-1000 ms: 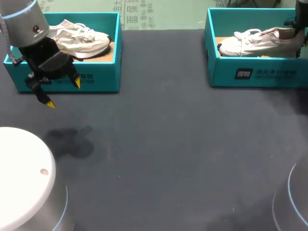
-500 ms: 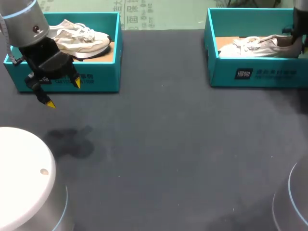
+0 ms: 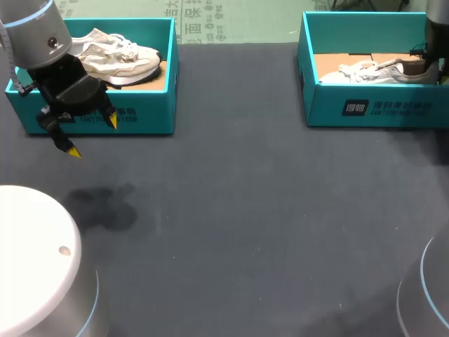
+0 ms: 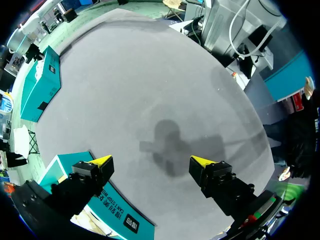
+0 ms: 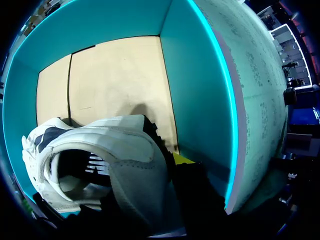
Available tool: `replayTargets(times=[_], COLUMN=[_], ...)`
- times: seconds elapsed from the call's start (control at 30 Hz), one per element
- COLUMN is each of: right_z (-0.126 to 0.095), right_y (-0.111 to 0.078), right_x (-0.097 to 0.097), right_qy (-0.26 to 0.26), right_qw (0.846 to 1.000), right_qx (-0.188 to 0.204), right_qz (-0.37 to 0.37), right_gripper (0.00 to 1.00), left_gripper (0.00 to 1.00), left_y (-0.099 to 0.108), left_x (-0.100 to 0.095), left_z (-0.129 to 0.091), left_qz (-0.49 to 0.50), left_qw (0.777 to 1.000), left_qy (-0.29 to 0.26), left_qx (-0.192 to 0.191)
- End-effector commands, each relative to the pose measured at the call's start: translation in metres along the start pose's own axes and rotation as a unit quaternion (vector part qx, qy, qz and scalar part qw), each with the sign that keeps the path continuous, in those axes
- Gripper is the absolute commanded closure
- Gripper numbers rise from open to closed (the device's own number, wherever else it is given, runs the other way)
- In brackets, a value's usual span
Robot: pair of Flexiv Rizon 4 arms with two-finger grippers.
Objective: Take the shoe out of the shoebox, open the shoe tongue, remove and reinsert the insole, then place the shoe into the shoebox
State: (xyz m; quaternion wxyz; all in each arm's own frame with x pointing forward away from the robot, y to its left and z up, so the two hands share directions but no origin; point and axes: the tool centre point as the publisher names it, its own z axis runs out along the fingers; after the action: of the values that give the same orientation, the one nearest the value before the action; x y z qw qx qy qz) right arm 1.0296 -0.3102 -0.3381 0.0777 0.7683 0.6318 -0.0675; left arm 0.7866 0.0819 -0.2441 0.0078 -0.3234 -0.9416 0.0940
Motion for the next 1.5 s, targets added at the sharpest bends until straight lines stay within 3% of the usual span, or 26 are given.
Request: replayTargets(times=[0.03,0.67,0.77,1.0,1.17,1.3,1.5], right_z=[0.009,0.025,0.027,0.029,0.029,0.027,0.019], right_y=[0.004,0.004,0.003,0.002,0.001,0.001,0.001], right_x=[0.002,0.007,0.007,0.007,0.007,0.007,0.007], right_qy=[0.005,0.021,0.023,0.025,0.026,0.027,0.025], right_qw=[1.0,0.999,0.999,0.999,0.999,0.999,0.999], right_qx=[0.004,0.022,0.024,0.027,0.027,0.025,0.02], right_qz=[-0.006,-0.017,-0.017,-0.015,-0.015,-0.016,-0.014], right_gripper=[1.0,0.99,0.86,0.86,0.77,0.59,0.55], left_gripper=[0.0,0.0,0.0,0.0,0.0,0.0,0.0], left_y=[0.0,0.0,0.0,0.0,0.0,0.0,0.0], left_x=[0.001,0.001,0.001,0.001,0.001,0.001,0.001], left_z=[0.0,0.0,0.0,0.0,0.0,0.0,0.0], left_qz=[0.0,0.0,0.0,0.0,0.0,0.0,0.0], left_qw=[1.0,1.0,1.0,1.0,1.0,1.0,1.0], left_qy=[-0.001,-0.001,-0.001,-0.001,-0.001,-0.001,-0.001], left_qx=[-0.001,-0.001,-0.001,-0.001,-0.001,-0.001,-0.001])
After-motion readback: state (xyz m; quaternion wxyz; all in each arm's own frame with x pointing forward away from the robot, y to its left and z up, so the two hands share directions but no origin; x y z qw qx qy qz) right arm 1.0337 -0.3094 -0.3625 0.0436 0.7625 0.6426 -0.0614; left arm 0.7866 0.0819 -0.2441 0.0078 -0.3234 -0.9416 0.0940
